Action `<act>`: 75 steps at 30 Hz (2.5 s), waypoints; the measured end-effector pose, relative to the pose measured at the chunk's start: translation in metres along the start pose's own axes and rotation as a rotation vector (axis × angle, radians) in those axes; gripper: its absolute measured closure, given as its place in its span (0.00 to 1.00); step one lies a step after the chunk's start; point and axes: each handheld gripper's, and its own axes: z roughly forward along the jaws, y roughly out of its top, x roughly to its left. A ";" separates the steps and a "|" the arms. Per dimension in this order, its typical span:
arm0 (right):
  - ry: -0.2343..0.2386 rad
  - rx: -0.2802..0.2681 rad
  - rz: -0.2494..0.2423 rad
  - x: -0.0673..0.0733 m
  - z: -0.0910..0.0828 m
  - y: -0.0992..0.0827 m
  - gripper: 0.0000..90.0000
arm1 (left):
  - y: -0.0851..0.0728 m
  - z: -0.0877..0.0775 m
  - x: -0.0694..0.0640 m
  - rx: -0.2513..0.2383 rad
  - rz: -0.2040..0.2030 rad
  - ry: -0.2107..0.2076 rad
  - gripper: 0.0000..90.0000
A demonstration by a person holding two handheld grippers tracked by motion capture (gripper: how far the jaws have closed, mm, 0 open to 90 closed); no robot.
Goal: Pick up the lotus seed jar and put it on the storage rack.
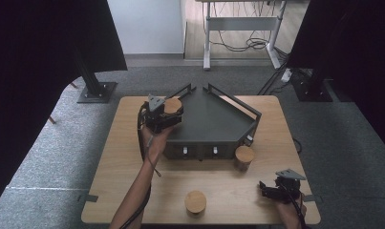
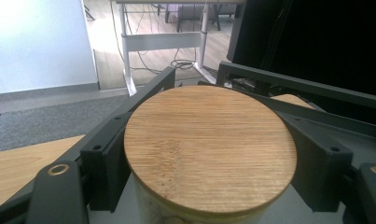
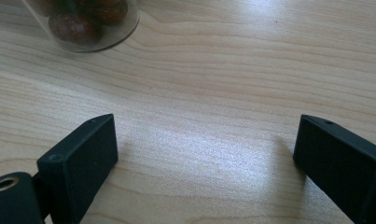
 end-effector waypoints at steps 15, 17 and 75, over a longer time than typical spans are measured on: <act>0.002 0.000 -0.002 0.000 0.000 0.000 0.06 | -0.012 0.016 0.001 -0.015 -0.015 0.007 0.26; 0.002 0.000 -0.001 0.000 0.000 0.000 0.06 | -0.014 0.017 0.000 -0.015 -0.011 0.010 0.26; 0.011 0.000 -0.012 -0.001 0.001 0.001 0.06 | -0.013 0.022 0.003 0.028 -0.004 0.007 0.04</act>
